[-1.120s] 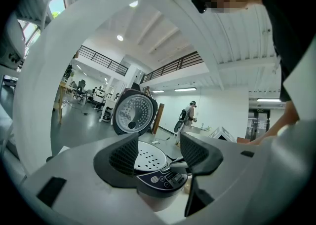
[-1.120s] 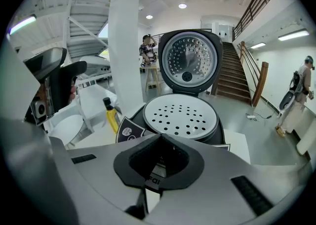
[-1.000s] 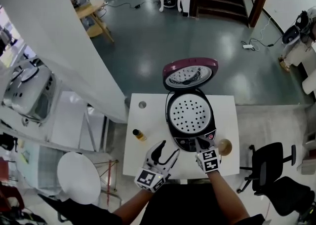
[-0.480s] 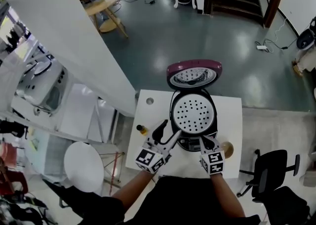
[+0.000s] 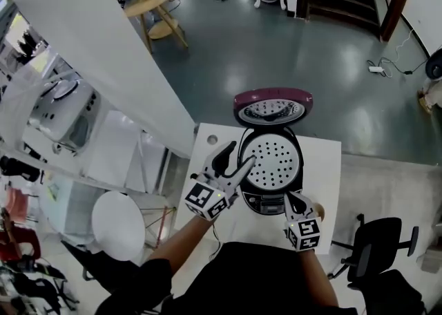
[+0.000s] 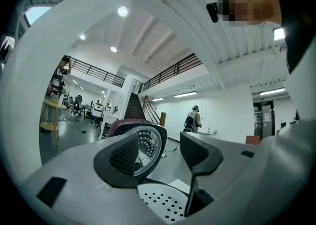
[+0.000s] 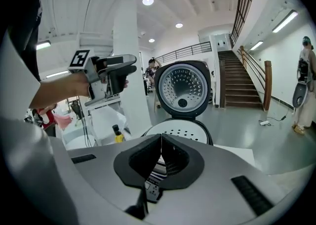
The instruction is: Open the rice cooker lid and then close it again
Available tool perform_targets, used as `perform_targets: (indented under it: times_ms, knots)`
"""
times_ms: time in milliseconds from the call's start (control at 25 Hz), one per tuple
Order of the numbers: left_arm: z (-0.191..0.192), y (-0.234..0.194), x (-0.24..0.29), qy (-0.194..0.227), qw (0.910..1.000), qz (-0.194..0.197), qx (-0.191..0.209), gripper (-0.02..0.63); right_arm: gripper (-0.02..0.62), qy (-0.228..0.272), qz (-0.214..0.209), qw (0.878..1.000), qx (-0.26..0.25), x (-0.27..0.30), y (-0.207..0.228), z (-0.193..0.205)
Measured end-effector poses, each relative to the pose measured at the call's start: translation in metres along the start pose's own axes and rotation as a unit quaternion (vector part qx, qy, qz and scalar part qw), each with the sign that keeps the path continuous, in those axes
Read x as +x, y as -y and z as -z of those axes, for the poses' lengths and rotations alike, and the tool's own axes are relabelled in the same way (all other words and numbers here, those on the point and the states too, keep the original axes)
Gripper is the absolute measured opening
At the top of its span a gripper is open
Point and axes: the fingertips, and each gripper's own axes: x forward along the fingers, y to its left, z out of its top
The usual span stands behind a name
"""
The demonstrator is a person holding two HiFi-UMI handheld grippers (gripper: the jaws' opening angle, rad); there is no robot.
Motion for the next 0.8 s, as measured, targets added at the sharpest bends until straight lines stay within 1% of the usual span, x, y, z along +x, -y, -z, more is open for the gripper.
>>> perform_targets:
  times_ms: [120,240,320,440,600,800]
  knots:
    - [-0.008,-0.004,0.011,-0.008,0.9998,0.009,0.018,0.241,0.000,0.002,-0.004,1.000,-0.001,-0.002,0.002,-0.004]
    - [-0.017,-0.004,0.024,-0.019,0.9978,0.024,0.058,0.242,0.000,0.005,-0.005,1.000,-0.003,-0.004,0.004,-0.006]
    - [-0.024,-0.008,0.035,-0.024,0.9968,0.032,0.069,0.241,0.000,0.006,-0.005,1.000,-0.002,-0.004,0.007,-0.007]
    - [-0.035,-0.017,0.050,-0.021,0.9974,0.033,0.061,0.244,0.000,0.006,-0.003,1.000,0.003,-0.003,0.011,-0.005]
    - [-0.052,-0.030,0.069,-0.007,0.9989,0.037,0.030,0.244,0.000,0.009,0.002,1.000,0.011,-0.001,0.017,-0.006]
    - [-0.059,-0.043,0.086,-0.009,0.9985,0.034,0.042,0.245,0.000,0.005,-0.001,1.000,0.018,0.002,0.020,-0.007]
